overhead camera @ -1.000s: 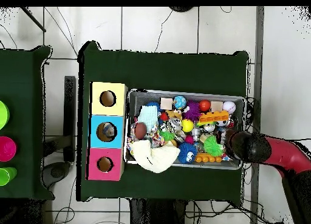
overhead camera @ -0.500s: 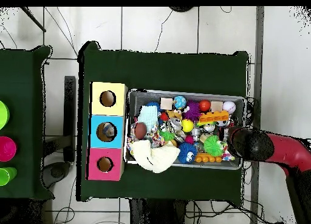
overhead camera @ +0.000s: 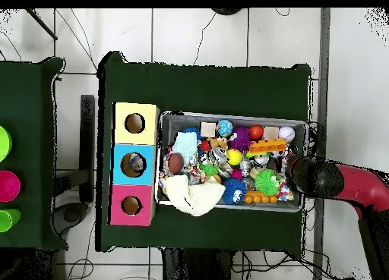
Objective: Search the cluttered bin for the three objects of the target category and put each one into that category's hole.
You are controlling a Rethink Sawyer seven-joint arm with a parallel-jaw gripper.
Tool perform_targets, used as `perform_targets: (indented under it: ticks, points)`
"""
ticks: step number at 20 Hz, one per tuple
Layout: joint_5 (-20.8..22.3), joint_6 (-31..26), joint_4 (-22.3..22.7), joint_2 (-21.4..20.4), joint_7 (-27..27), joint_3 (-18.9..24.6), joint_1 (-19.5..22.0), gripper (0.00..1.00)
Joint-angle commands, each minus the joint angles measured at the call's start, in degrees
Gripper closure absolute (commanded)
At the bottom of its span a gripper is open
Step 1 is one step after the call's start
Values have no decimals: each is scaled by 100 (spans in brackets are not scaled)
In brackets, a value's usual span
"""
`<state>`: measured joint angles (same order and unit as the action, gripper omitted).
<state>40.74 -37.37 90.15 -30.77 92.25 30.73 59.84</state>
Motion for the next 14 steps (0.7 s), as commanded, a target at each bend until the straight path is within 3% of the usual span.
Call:
perform_targets:
  ticks: [1,5,8,14]
  points:
    - [398,110,-343,480,-1156,221,-25,0]
    - [558,287,-416,706,-1247,162,99,0]
    - [574,192,-715,893,-1330,179,20,0]
    - [611,120,-844,941,-1441,142,55,0]
